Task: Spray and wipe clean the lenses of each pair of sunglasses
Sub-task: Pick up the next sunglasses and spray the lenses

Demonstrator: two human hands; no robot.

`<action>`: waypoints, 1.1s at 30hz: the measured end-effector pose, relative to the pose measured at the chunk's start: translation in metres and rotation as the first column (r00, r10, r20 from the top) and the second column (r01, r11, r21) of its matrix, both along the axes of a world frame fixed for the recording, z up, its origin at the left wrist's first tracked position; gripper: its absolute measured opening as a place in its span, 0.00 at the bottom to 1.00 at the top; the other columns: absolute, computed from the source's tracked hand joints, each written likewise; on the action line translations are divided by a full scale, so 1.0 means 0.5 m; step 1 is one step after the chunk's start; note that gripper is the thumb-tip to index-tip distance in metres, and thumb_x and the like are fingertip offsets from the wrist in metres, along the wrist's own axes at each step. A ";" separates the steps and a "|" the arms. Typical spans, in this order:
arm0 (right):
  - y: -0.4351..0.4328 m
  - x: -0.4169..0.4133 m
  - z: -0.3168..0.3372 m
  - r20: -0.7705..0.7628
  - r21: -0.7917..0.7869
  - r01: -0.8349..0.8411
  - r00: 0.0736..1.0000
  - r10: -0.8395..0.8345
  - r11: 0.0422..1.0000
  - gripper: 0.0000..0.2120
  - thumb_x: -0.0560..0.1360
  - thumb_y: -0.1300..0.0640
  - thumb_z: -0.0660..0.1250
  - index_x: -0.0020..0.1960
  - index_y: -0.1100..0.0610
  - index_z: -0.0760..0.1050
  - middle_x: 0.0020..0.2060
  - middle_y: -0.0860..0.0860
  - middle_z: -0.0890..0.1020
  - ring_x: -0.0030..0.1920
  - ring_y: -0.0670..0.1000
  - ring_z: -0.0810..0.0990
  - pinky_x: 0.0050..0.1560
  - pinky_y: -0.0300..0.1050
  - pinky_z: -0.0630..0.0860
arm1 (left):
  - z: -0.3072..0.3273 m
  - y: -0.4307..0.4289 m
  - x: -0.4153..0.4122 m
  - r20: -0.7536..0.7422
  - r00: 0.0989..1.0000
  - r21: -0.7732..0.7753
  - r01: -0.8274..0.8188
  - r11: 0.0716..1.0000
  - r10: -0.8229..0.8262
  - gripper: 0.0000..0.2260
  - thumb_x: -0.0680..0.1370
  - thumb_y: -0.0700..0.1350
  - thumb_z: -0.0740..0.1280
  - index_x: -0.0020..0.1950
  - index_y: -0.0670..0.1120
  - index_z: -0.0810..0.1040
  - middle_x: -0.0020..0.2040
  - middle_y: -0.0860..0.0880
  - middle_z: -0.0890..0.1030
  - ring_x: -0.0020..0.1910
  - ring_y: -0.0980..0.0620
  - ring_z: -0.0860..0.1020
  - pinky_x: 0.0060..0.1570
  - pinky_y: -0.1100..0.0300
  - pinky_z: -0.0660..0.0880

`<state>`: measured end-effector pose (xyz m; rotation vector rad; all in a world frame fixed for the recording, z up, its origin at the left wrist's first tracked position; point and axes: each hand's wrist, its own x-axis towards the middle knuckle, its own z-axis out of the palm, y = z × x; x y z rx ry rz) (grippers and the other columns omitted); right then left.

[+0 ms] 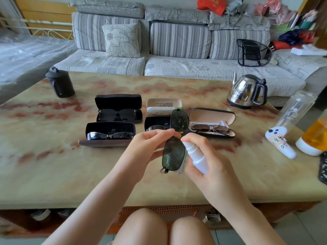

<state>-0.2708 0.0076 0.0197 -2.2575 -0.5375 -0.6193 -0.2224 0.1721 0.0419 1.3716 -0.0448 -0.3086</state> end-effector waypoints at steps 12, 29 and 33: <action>-0.119 0.081 -0.067 -0.141 0.286 0.129 0.986 -0.092 0.950 0.22 0.76 0.49 0.55 0.66 0.31 0.55 0.56 0.55 0.73 0.47 0.52 0.75 0.54 0.51 0.76 | -0.001 0.001 0.020 0.008 0.999 -0.008 -0.032 0.999 0.032 0.11 0.78 0.48 0.66 0.50 0.44 0.84 0.47 0.49 0.86 0.48 0.54 0.83 0.55 0.59 0.78; -0.179 0.192 -0.165 -0.211 0.271 0.245 0.959 -0.191 0.931 0.24 0.79 0.64 0.58 0.69 0.45 0.56 0.51 0.58 0.74 0.52 0.52 0.76 0.57 0.43 0.71 | -0.007 0.016 0.030 0.056 0.990 0.002 -0.133 0.991 0.133 0.11 0.78 0.48 0.67 0.50 0.43 0.85 0.48 0.48 0.86 0.48 0.54 0.83 0.56 0.56 0.77; -0.168 0.175 -0.147 -0.194 0.285 0.269 0.956 -0.220 0.920 0.29 0.76 0.59 0.64 0.73 0.58 0.56 0.68 0.55 0.66 0.61 0.38 0.69 0.57 0.33 0.72 | -0.011 0.015 0.039 0.041 0.989 0.005 -0.145 0.989 0.145 0.10 0.77 0.48 0.67 0.49 0.44 0.85 0.48 0.47 0.86 0.47 0.53 0.83 0.57 0.55 0.78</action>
